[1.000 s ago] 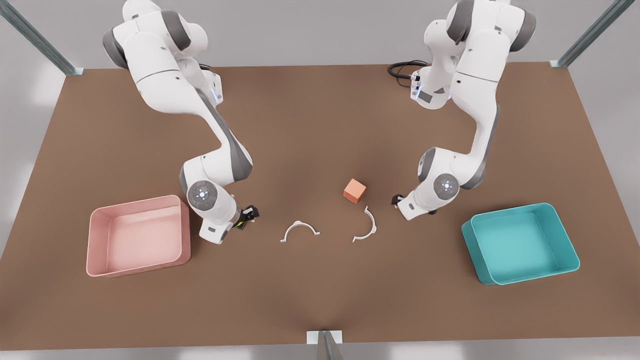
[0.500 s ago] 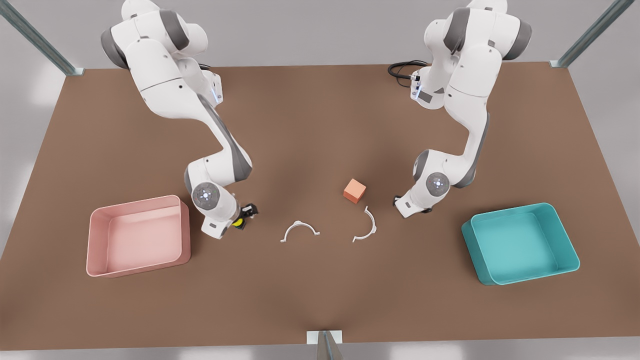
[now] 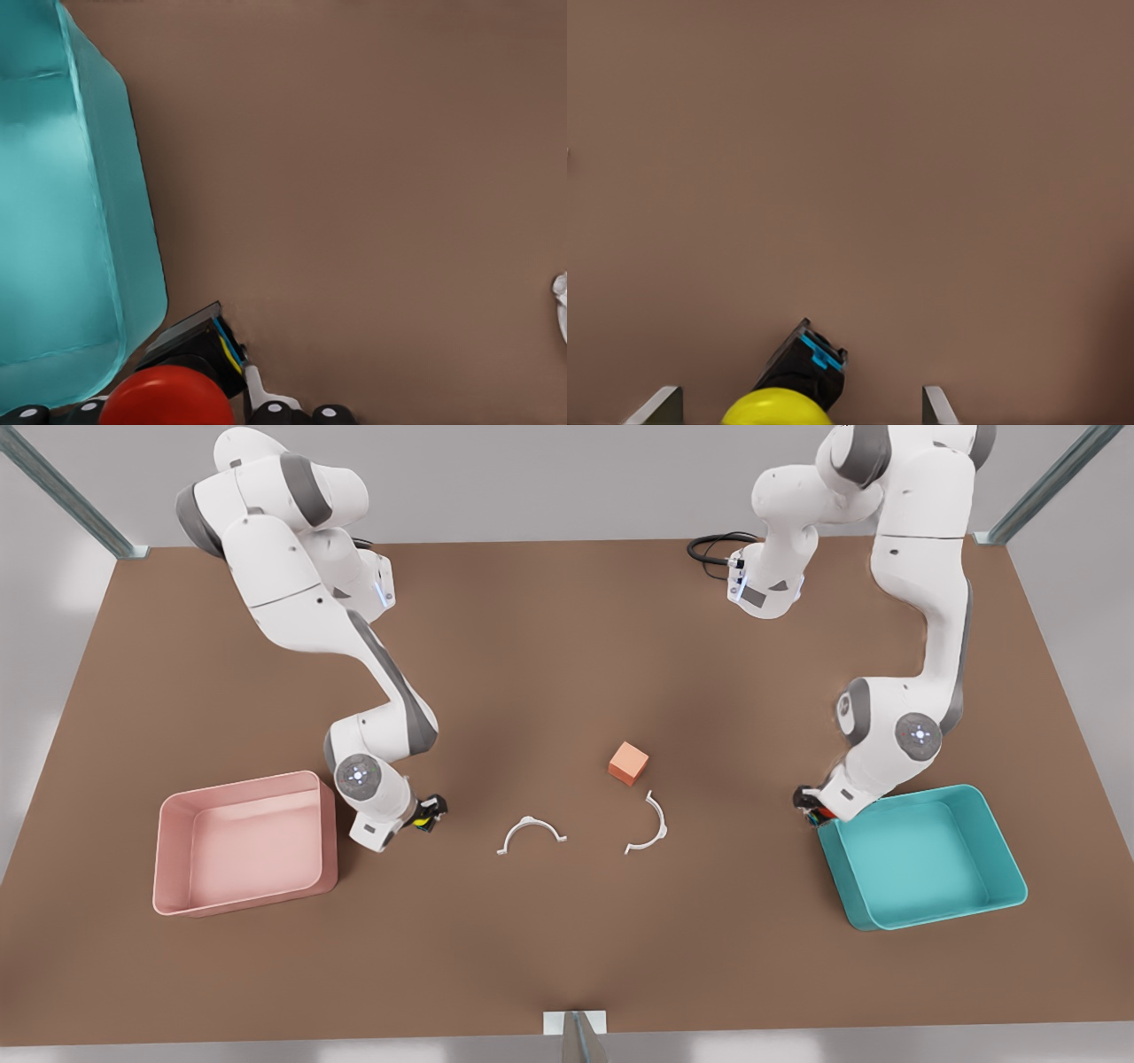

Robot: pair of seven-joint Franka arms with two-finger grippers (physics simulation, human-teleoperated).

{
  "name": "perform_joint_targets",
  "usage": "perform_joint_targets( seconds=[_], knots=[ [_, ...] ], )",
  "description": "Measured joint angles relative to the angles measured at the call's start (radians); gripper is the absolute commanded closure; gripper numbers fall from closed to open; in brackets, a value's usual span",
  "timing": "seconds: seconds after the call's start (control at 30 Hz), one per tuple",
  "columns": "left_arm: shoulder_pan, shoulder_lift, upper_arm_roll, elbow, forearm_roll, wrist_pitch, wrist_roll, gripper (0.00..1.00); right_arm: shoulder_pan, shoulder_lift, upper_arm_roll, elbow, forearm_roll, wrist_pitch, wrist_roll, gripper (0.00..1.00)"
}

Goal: Place the red button in the blue storage box with the left arm, and place the yellow button in the pink storage box with the right arm

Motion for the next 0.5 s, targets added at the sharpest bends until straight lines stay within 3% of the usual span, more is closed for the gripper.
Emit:
perform_joint_targets(
  seconds=[0.13,0.17,0.2,0.27,0.3,0.37,0.5],
  knots=[
    [0.140,0.036,0.001,0.091,0.000,-0.072,0.128,0.45,0.002,0.003,0.000,-0.026,-0.002,0.036,0.001,0.00],
    [0.151,0.066,0.000,0.125,-0.001,-0.083,0.159,0.32,0.003,0.001,0.001,-0.036,-0.002,0.041,0.001,0.00],
    [0.157,0.099,0.000,0.162,-0.002,-0.093,0.189,0.00,0.003,-0.001,0.005,-0.045,-0.002,0.047,0.001,0.00],
    [0.160,0.135,0.001,0.206,-0.005,-0.109,0.242,0.00,0.002,-0.004,0.010,-0.063,-0.002,0.058,0.001,0.02],
    [0.159,0.141,0.001,0.220,-0.006,-0.123,0.263,0.00,0.002,-0.003,0.011,-0.075,-0.002,0.068,0.001,0.12],
    [0.135,0.140,-0.002,0.307,-0.009,-0.192,0.278,0.00,0.001,-0.002,0.011,-0.084,-0.002,0.087,0.002,0.23],
    [0.008,0.064,-0.021,0.567,0.016,-0.391,0.219,0.00,0.002,0.005,0.011,-0.087,-0.002,0.116,0.002,0.34]
  ],
)
